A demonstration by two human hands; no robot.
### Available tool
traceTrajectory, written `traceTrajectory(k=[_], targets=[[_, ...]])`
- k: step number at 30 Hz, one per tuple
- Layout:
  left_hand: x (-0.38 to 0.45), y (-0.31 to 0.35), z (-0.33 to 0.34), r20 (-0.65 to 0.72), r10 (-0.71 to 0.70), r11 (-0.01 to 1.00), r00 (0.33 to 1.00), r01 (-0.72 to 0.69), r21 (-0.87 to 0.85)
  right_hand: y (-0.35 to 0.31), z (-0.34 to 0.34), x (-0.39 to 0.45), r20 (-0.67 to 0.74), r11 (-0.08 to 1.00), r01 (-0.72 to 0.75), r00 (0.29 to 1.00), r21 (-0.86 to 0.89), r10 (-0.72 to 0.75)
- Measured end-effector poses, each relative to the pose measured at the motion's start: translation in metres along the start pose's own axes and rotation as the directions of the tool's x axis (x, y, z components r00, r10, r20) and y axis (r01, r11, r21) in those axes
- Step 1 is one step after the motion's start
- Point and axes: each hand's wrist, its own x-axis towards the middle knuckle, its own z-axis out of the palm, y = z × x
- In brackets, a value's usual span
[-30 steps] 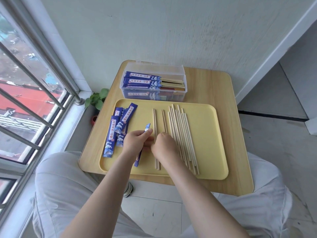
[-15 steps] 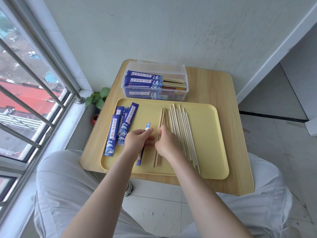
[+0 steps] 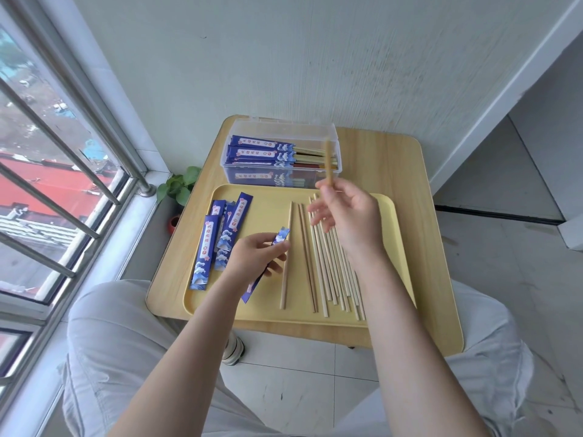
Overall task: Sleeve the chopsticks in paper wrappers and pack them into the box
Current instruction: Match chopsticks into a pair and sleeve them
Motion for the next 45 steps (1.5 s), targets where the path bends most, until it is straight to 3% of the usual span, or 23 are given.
traceTrajectory(k=[4, 12, 21, 25, 29, 32, 35, 41, 45], targets=[[-0.003, 0.000, -0.002, 0.074, -0.006, 1.000, 0.997, 0.006, -0.004, -0.001, -0.005, 0.004, -0.213, 0.993, 0.116, 0.971, 0.009, -0.111], [-0.006, 0.002, -0.003, 0.169, -0.007, 0.999, 0.986, 0.012, -0.032, 0.013, -0.009, 0.008, -0.325, 0.993, 0.025, 0.946, 0.117, 0.014], [-0.005, 0.008, -0.001, 0.198, 0.037, 0.997, 0.979, -0.022, -0.079, 0.027, -0.006, 0.007, -0.240, 0.997, -0.068, 0.968, 0.032, 0.073], [-0.005, 0.013, 0.004, 0.241, 0.062, 0.993, 0.968, -0.036, -0.111, 0.033, -0.001, 0.007, -0.058, 0.983, -0.182, 0.982, -0.034, 0.180], [-0.003, 0.013, 0.006, 0.262, 0.074, 0.991, 0.962, -0.042, -0.125, 0.032, 0.005, 0.004, 0.109, 0.951, -0.286, 0.948, -0.118, 0.299], [-0.002, 0.010, 0.004, 0.274, 0.065, 0.993, 0.960, -0.036, -0.110, 0.034, 0.003, 0.008, 0.051, 0.937, -0.322, 0.942, -0.133, 0.331], [-0.001, 0.007, 0.003, 0.289, 0.057, 0.994, 0.956, -0.026, -0.108, 0.038, 0.001, 0.011, -0.008, 0.943, -0.332, 0.943, -0.023, 0.332], [-0.002, 0.006, 0.003, 0.276, 0.055, 0.993, 0.959, -0.024, -0.115, 0.042, 0.009, 0.008, -0.100, 0.948, -0.311, 0.948, -0.066, 0.303], [-0.003, 0.003, 0.002, 0.210, 0.029, 0.986, 0.977, 0.007, -0.168, 0.042, 0.018, 0.009, -0.064, 0.925, -0.364, 0.931, -0.110, 0.358]])
